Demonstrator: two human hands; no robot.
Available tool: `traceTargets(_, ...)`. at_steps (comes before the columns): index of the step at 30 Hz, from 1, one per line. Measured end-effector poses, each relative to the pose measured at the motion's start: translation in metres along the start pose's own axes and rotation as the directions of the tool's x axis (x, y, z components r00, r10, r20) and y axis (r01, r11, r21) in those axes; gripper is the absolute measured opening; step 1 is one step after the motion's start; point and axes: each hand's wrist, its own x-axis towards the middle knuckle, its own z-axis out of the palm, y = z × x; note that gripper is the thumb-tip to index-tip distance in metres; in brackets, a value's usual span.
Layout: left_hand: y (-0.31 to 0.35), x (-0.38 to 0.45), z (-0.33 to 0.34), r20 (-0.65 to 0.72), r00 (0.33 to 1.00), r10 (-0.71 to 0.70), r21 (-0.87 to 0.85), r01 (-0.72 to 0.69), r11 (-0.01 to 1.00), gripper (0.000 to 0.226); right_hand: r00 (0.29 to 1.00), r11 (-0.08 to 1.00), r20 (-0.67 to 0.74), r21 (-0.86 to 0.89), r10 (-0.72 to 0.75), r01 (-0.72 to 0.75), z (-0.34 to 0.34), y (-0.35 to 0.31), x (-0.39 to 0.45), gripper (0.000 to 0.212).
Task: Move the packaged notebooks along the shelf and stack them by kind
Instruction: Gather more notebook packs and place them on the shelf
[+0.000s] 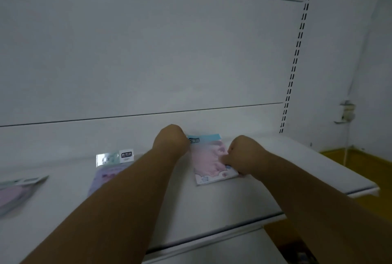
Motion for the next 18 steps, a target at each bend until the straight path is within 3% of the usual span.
traceTargets(5,-0.002,-0.004,0.006,-0.070,0.997,0.012,0.137,-0.002,0.991,0.009,0.992,0.974,-0.050,-0.204,-0.115,0.102,0.011,0.006,0.003,0.043)
traceTargets(9,-0.002,-0.014,-0.004,-0.069,0.997,0.034,0.176,-0.022,0.984,0.013,0.954,0.932,-0.133,-0.288,-0.268,0.221,0.010,-0.007,-0.007,0.022)
traceTargets(14,-0.026,-0.044,-0.049,-0.112,0.987,0.117,0.170,-0.097,0.981,0.021,0.830,0.861,-0.252,-0.259,-0.497,0.437,0.004,-0.067,-0.030,0.039)
traceTargets(18,-0.089,-0.099,-0.102,-0.208,0.967,0.144,0.154,-0.113,0.982,0.022,0.720,0.780,-0.299,-0.235,-0.626,0.580,0.014,-0.149,-0.064,0.041)
